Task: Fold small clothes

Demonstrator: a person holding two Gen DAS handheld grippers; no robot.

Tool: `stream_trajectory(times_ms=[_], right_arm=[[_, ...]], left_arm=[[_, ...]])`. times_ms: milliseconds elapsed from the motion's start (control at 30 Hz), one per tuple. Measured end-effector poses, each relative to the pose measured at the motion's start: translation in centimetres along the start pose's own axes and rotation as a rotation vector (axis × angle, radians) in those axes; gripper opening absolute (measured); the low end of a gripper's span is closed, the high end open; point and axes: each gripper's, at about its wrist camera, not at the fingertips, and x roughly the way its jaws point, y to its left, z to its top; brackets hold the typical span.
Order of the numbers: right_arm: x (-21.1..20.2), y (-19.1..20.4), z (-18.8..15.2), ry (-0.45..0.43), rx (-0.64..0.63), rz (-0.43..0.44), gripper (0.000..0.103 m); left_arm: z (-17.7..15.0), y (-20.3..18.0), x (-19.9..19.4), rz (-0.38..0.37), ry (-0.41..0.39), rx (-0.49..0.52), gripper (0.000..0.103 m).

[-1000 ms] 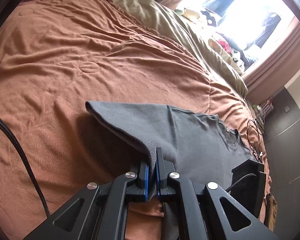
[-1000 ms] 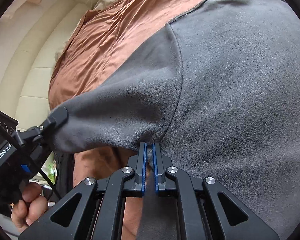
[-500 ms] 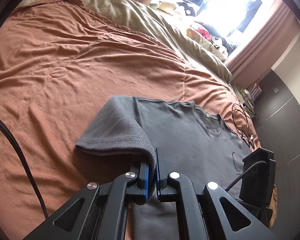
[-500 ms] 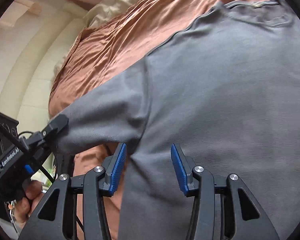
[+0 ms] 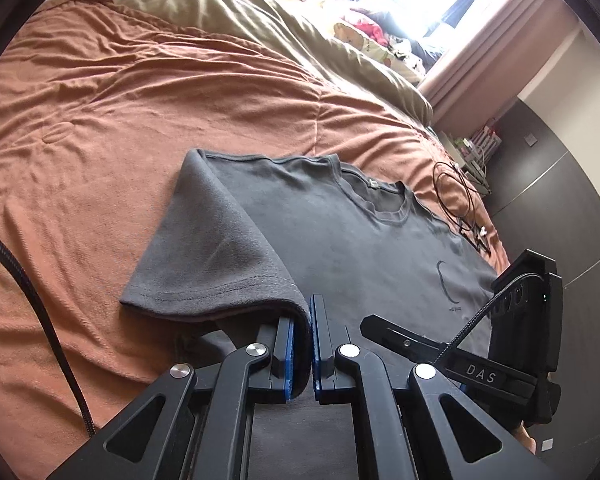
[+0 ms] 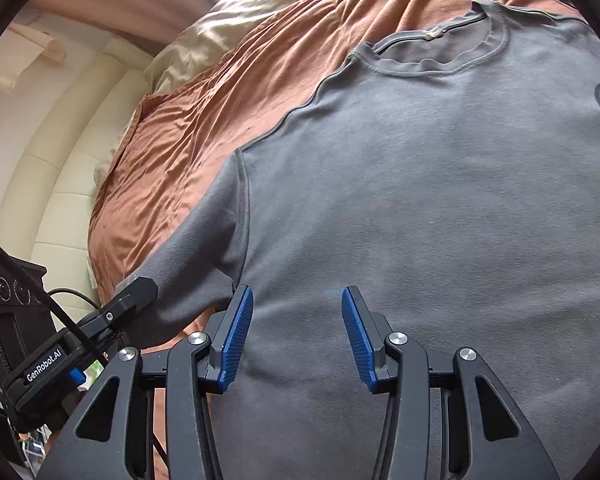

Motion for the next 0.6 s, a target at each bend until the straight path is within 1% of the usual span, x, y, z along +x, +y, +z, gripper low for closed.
stream_trajectory(times_ms=[33,67,100,133,167,200,233,267,367,433,500,600], right_arm=[[-0.2,-0.1,0.0,-0.001,0.001,-0.003,0.044],[-0.3,-0.1,0.0,0.0,0.002,-0.006,0.044],[-0.4,-0.1,0.0,0.001,0.004,-0.007,0.044],[-0.6,-0.3,0.0,0.002,0.006,-0.006,0.044],[-0.7,-0.3,0.0,0.002,0.009,-0.002,0.045],[-0.6,-0.3,0.1,0.001,0.011,-0.001,0.047],[-0.5,-0.3,0.2,-0.003,0.014,0.001,0.054],[-0.4,-0.2,0.2,-0.008,0.014,0.002,0.059],[0.1,0.1,0.3,-0.003,0.002,0.008,0.059],[0.7,0.4,0.3,0.005,-0.015,-0.004,0.059],[1.4,0.7,0.4,0.014,-0.03,-0.017,0.059],[3.1,1.0,0.6,0.04,-0.043,-0.031,0.059]], left_arm=[[0.0,-0.3,0.1,-0.003,0.007,0.008,0.01],[-0.1,-0.5,0.0,-0.01,0.012,0.015,0.019],[-0.2,-0.5,-0.1,-0.021,0.01,0.019,0.031],[-0.2,-0.5,-0.3,-0.024,0.003,0.021,0.038],[-0.3,-0.4,-0.6,-0.017,-0.009,0.025,0.049],[-0.4,-0.2,-1.0,0.0,-0.022,0.029,0.055],[-0.4,0.0,-1.2,0.017,-0.031,0.03,0.056],[-0.3,0.4,-1.5,0.03,-0.037,0.029,0.056],[-0.2,2.1,-1.7,0.088,-0.045,0.008,0.056],[-0.2,3.7,-1.4,0.133,-0.044,-0.032,0.056],[-0.2,5.3,-0.9,0.157,-0.04,-0.076,0.056],[-0.3,7.2,0.4,0.182,-0.027,-0.109,0.056]])
